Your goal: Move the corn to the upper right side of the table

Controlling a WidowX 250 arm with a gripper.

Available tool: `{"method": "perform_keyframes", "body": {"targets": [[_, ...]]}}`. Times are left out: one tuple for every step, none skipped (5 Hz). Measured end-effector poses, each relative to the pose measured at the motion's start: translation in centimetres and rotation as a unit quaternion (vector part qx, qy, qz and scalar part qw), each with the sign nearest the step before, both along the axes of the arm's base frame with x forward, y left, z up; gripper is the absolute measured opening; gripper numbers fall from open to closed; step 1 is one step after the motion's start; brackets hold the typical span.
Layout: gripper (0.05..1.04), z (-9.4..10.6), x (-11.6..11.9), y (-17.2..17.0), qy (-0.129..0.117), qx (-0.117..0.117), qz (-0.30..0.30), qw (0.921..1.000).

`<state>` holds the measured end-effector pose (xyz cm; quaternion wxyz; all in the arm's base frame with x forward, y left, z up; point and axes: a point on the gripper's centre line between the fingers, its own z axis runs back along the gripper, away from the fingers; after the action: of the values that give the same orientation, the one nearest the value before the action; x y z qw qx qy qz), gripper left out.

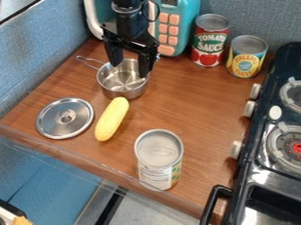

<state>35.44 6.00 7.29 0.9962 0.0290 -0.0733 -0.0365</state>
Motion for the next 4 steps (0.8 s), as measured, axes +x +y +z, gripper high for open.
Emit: {"method": "perform_keyframes", "body": {"targets": [[1.001,-1.6,-0.6,-0.2,0.023,-0.008,0.000,0.9997],[1.001,-3.0,-3.3,-0.1,0.044,-0.028,0.007,0.9986],[1.001,-2.7,-5.3,0.2,0.035,-0.021,0.010,0.9991],[1.001,-4.1,-6.9,0.5,0.043,-0.004,0.009,0.9990]]}}
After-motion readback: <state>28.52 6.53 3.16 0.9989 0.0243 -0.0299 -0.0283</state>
